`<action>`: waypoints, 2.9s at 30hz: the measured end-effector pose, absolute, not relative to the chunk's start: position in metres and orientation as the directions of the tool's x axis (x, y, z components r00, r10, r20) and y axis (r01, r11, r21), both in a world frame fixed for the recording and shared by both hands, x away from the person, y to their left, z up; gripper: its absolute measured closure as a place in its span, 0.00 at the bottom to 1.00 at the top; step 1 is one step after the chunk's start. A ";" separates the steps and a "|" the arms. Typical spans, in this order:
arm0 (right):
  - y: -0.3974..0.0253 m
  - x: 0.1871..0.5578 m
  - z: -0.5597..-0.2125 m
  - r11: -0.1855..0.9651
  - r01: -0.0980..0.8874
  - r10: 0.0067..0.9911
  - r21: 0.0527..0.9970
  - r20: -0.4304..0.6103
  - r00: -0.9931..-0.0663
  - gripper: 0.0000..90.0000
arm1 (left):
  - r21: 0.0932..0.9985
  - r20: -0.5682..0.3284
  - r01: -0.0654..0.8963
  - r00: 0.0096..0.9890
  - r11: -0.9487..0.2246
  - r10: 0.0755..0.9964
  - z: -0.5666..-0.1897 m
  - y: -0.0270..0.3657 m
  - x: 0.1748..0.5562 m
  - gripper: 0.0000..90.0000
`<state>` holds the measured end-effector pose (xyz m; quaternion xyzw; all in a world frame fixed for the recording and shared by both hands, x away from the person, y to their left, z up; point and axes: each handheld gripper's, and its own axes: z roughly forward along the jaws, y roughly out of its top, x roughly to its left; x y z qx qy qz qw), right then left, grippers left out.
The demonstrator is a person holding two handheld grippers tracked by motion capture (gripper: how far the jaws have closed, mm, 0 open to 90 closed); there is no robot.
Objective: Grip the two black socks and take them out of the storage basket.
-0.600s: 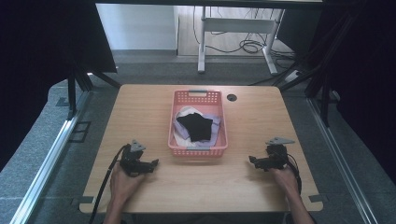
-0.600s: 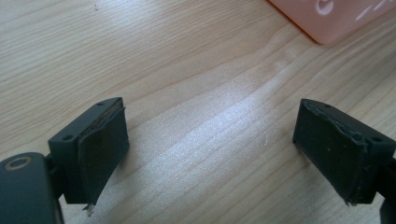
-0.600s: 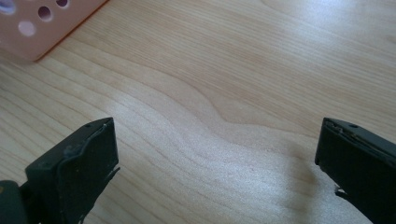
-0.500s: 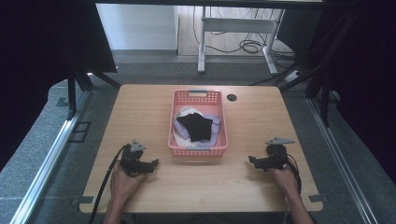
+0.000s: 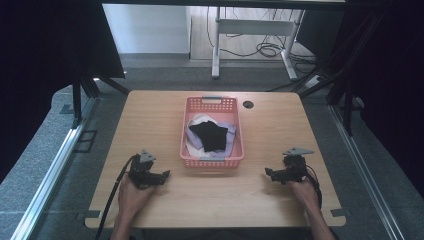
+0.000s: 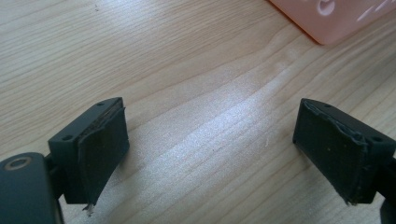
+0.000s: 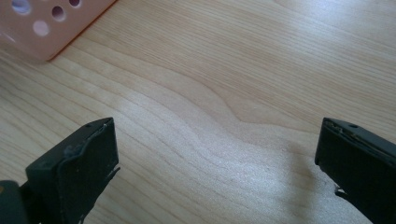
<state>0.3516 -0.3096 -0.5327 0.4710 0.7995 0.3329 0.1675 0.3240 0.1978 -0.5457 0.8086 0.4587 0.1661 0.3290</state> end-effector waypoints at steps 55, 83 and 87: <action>-0.272 0.378 -0.445 0.305 0.602 0.787 0.738 0.161 -0.596 0.00 | 0.682 -0.030 0.632 0.527 -0.368 0.849 -0.546 0.198 0.324 0.11; -0.173 0.430 -0.414 0.461 0.552 0.700 0.695 0.097 -0.707 0.04 | 0.682 -0.030 0.632 0.527 -0.368 0.849 -0.546 0.198 0.324 0.11; -0.158 0.438 -0.416 0.459 0.559 0.696 0.691 0.112 -0.709 0.10 | 0.682 -0.030 0.632 0.527 -0.368 0.849 -0.546 0.198 0.324 0.11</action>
